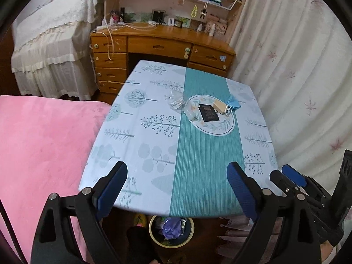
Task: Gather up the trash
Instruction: 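Grasp the clear plastic cup with the left tool while the right tool grasps the black battery box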
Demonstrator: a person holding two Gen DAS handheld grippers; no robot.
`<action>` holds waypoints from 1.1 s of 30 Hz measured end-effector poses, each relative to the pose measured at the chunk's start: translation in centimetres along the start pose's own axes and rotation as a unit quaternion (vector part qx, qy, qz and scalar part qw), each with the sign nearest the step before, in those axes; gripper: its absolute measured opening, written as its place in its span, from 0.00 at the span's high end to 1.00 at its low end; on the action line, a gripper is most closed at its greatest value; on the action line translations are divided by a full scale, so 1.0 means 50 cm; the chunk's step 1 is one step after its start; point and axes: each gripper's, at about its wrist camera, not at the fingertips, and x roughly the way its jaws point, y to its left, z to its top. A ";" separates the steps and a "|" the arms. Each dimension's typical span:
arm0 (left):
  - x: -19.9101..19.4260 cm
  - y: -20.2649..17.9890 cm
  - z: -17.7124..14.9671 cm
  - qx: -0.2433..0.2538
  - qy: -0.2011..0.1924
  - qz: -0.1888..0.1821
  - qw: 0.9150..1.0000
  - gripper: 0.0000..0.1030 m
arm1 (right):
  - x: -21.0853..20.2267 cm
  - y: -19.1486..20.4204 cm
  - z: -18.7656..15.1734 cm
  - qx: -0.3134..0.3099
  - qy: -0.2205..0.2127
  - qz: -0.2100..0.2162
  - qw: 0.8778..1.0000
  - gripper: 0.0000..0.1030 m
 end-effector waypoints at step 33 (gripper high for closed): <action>0.743 0.101 0.294 -0.069 0.204 -0.109 0.970 0.12 | 0.659 -0.128 0.209 0.005 0.138 -0.134 0.981 0.44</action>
